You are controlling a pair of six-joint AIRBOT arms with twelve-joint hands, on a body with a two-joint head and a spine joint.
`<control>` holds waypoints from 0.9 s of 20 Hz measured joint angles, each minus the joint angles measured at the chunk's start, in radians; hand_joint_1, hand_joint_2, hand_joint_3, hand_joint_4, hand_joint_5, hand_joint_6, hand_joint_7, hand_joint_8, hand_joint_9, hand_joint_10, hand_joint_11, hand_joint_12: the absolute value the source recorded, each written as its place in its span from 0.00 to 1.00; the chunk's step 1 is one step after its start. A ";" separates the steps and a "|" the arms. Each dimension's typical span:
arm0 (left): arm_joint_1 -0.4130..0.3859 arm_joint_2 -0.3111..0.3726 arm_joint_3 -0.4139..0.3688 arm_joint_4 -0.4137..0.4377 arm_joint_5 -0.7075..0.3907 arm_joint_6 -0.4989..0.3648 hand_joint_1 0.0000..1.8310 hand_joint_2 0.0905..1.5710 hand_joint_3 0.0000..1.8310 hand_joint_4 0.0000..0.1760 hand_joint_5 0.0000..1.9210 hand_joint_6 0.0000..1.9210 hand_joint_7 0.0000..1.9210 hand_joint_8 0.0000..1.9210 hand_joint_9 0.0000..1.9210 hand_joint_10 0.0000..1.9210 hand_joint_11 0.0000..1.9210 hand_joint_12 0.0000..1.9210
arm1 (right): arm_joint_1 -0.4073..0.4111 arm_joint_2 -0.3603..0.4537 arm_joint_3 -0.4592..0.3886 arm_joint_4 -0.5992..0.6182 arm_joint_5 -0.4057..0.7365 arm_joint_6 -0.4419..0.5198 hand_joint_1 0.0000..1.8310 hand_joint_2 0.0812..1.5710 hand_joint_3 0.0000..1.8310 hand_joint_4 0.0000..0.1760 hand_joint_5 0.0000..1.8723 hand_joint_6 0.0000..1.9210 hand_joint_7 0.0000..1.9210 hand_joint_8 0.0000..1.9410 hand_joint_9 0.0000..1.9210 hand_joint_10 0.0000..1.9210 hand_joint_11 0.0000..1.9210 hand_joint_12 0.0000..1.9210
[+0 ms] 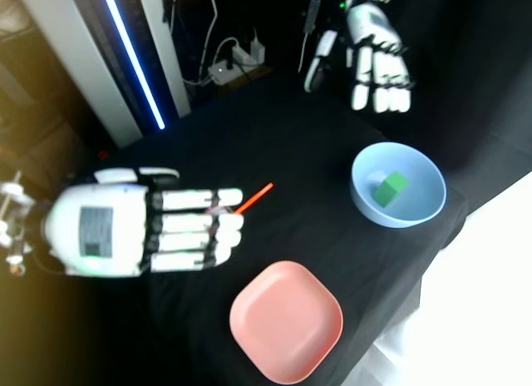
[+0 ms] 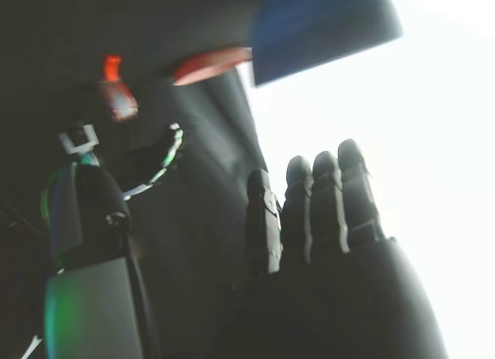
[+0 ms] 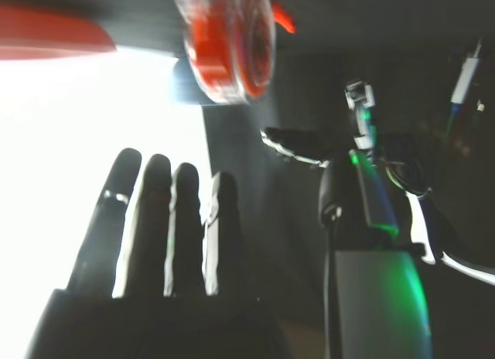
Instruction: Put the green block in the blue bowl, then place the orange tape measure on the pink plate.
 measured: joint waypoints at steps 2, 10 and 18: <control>0.003 0.000 0.001 -0.007 -0.004 0.000 0.52 0.49 0.00 0.59 0.14 0.00 0.08 0.00 0.03 0.00 0.00 0.18 | 0.008 -0.018 0.011 -0.014 -0.021 0.000 0.55 0.64 0.00 0.37 0.27 0.00 0.27 0.00 0.27 0.01 0.05 0.58; 0.080 -0.013 -0.004 -0.081 -0.063 -0.034 0.51 0.51 0.00 0.72 0.14 0.00 0.07 0.00 0.03 0.00 0.00 0.18 | 0.077 -0.091 0.055 -0.087 -0.082 0.001 0.60 0.60 0.00 0.32 0.33 0.00 0.34 0.00 0.35 0.01 0.14 0.53; 0.094 -0.012 -0.014 -0.076 -0.085 -0.045 0.51 0.52 0.00 0.67 0.14 0.00 0.08 0.00 0.03 0.00 0.00 0.18 | 0.077 -0.098 0.072 -0.103 -0.133 0.001 0.59 0.65 0.01 0.24 0.35 0.00 0.37 0.01 0.37 0.01 0.12 0.63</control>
